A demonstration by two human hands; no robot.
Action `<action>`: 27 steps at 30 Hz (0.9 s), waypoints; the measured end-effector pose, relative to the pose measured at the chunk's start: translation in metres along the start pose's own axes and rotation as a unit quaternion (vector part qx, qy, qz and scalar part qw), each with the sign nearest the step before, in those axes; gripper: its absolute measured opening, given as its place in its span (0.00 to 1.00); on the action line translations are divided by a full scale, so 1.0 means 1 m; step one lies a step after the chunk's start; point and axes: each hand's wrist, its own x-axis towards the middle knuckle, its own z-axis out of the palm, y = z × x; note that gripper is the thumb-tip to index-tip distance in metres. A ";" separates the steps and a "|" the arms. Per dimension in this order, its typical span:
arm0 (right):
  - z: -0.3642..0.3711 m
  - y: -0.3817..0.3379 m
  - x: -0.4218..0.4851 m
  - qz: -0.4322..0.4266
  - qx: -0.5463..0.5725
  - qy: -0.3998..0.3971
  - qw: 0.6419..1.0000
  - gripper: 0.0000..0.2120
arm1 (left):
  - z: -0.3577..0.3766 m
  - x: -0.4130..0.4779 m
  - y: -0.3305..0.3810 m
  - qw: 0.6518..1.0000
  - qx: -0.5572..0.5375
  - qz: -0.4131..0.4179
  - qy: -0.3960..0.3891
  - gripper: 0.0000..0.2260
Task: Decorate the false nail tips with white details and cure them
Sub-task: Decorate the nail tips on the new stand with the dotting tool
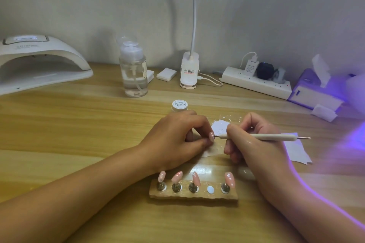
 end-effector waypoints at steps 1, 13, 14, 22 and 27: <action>0.000 0.000 0.000 0.000 0.001 0.000 1.000 0.12 | 0.000 0.000 0.000 1.000 0.001 -0.001 0.001 0.04; 0.000 -0.001 -0.001 -0.003 0.005 -0.008 1.000 0.11 | 0.000 0.000 -0.001 1.000 0.004 0.002 0.004 0.04; 0.000 -0.001 -0.001 -0.003 0.004 -0.008 1.000 0.11 | 0.000 0.001 -0.001 1.000 0.005 0.002 0.004 0.04; 0.000 -0.001 -0.001 -0.006 0.042 -0.001 0.999 0.15 | 0.001 0.000 0.000 1.000 0.003 0.005 0.007 0.04; 0.000 -0.001 -0.001 -0.012 0.038 -0.005 0.999 0.17 | 0.001 0.000 -0.001 1.000 0.002 0.005 0.007 0.05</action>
